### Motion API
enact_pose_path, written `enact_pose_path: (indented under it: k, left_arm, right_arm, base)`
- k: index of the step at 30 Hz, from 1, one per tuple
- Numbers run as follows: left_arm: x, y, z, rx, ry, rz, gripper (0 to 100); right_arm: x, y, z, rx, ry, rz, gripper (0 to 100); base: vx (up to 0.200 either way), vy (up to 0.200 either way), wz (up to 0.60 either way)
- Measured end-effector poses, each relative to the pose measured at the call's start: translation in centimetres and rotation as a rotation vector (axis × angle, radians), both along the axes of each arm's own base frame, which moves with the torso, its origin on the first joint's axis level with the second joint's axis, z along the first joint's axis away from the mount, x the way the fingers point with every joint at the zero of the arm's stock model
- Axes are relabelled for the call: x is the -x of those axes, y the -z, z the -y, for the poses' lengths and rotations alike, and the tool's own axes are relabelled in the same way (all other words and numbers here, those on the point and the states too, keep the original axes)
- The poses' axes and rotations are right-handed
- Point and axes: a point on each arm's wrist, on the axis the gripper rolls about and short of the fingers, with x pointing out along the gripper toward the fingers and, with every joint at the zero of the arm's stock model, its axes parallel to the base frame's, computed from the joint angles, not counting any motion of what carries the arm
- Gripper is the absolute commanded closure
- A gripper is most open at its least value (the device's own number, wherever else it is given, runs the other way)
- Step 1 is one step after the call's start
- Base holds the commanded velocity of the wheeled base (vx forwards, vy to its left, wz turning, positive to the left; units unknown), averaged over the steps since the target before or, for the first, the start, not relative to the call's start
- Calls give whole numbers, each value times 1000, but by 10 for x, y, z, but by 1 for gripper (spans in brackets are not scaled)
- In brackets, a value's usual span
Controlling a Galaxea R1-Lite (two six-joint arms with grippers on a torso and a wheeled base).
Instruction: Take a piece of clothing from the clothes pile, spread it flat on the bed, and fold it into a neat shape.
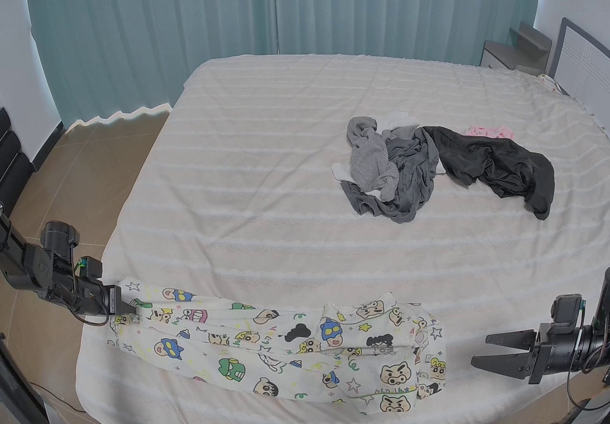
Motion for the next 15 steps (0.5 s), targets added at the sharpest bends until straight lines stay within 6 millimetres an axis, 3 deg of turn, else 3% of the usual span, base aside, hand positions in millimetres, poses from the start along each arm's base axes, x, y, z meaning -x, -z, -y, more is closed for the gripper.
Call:
enact_pose_path:
  k: [15]
  left_arm:
    - [13,-44,-127,73,-289,100,100]
  right_arm:
    - [0,0,0,0,0,1,0]
  base:
    - [0,0,0]
